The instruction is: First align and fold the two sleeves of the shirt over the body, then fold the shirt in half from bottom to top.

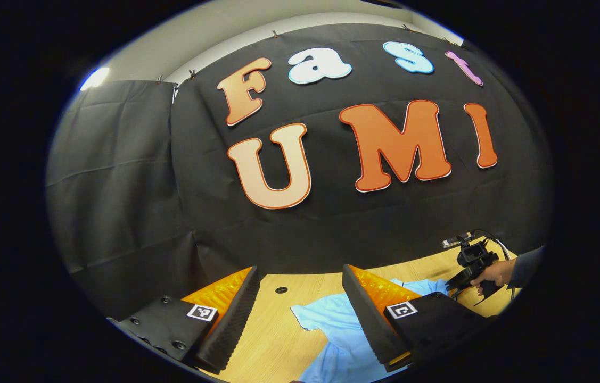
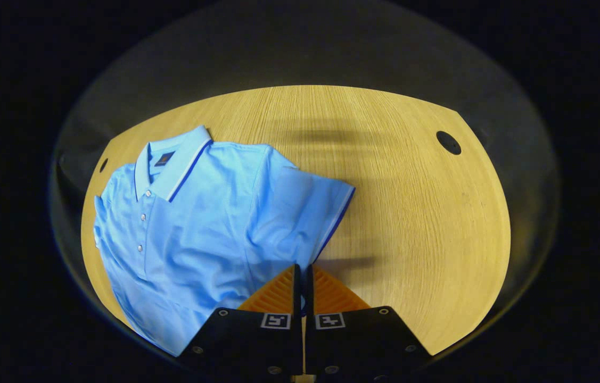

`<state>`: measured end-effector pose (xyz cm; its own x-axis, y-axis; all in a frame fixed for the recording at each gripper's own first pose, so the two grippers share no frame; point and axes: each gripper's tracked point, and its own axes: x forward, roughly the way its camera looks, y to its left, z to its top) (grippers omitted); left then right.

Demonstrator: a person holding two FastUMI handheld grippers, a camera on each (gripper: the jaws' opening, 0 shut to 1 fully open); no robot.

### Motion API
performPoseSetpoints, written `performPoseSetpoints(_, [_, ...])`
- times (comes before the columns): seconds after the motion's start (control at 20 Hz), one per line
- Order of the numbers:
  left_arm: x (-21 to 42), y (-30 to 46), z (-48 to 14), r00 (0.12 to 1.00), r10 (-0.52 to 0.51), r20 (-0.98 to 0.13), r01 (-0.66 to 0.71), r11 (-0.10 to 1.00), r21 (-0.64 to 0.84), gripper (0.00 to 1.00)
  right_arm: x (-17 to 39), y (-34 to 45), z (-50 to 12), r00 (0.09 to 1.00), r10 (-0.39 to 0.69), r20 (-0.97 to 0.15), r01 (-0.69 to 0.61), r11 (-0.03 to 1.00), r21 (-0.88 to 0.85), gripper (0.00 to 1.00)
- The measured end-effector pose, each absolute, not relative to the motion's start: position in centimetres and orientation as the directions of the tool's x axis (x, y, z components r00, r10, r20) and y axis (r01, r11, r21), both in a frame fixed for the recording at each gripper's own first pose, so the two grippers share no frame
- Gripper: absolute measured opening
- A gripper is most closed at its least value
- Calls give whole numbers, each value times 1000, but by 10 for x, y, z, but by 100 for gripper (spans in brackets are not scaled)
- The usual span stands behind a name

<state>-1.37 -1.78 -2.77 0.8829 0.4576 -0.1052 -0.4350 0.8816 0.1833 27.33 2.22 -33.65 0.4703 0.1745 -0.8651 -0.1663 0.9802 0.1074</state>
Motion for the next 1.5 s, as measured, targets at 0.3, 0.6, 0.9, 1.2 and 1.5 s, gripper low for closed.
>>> performPoseSetpoints(0.3, [-15,-8,-39,885,448,-128,-427,890,163,100,283,46,-284,567,305,-765,-197,952,234,2])
performPoseSetpoints(0.6, [4,26,-67,894,413,-173,-396,910,127,100,273,97,-256,590,380,-713,-285,924,257,2])
performPoseSetpoints(0.9, [58,69,-136,918,277,-283,-283,959,20,99,255,154,-254,580,393,-714,-317,916,247,4])
performPoseSetpoints(1.2, [102,110,-220,879,150,-453,-219,970,-104,100,237,191,-246,554,454,-698,-323,890,322,17])
performPoseSetpoints(1.5, [138,129,-313,757,36,-652,-203,962,-183,97,219,168,-233,617,392,-683,-357,912,201,65])
